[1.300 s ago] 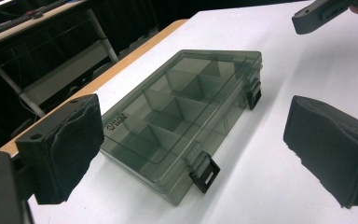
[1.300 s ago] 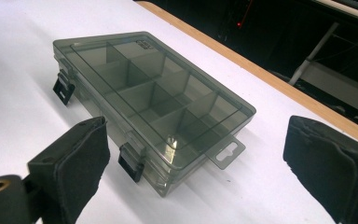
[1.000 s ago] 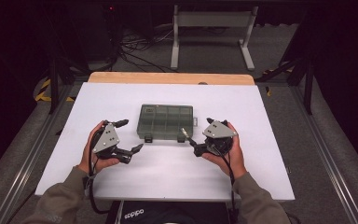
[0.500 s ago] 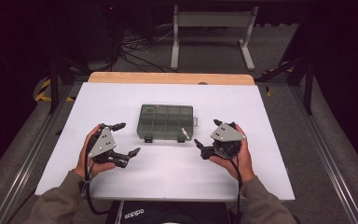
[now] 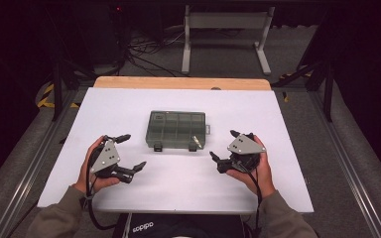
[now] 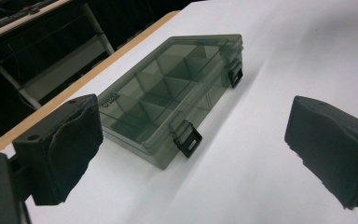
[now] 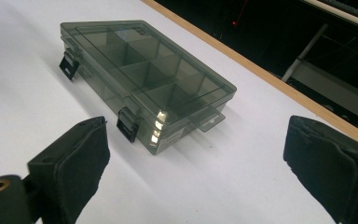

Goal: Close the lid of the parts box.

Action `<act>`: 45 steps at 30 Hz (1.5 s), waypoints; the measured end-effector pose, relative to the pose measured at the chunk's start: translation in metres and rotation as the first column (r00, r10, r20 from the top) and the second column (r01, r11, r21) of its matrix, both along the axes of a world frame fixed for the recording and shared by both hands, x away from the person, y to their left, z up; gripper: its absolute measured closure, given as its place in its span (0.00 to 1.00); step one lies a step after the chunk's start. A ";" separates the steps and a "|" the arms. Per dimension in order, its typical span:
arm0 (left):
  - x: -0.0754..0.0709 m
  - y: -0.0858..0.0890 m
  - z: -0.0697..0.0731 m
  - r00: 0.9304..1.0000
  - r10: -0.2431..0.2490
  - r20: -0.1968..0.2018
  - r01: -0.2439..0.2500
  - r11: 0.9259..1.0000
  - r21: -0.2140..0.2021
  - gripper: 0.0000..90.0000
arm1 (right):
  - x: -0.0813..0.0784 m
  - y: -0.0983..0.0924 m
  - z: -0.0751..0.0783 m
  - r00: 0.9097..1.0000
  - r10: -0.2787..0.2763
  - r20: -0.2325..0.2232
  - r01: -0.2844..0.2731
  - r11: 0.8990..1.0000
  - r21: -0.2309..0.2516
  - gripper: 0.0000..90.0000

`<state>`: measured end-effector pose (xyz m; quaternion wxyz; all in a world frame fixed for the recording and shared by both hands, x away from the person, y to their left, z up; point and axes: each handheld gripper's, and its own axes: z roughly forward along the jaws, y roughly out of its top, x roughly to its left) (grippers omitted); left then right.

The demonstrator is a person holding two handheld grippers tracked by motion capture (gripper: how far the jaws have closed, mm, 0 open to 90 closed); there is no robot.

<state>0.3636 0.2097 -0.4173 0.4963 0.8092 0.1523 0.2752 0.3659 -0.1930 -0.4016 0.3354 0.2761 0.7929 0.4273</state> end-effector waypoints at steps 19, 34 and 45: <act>-0.012 0.013 -0.013 0.999 0.000 -0.032 0.001 1.000 0.021 0.05 | -0.017 -0.015 -0.008 1.000 -0.003 0.008 0.003 0.999 -0.043 0.08; -0.019 0.023 -0.026 0.997 0.035 -0.064 -0.032 0.999 0.036 0.04 | -0.030 -0.029 -0.026 1.000 -0.028 -0.013 0.028 0.999 -0.025 0.07; -0.025 0.045 -0.034 0.989 0.067 -0.128 -0.068 0.998 -0.007 0.04 | -0.045 -0.046 -0.043 0.999 -0.046 -0.006 0.046 0.999 0.008 0.06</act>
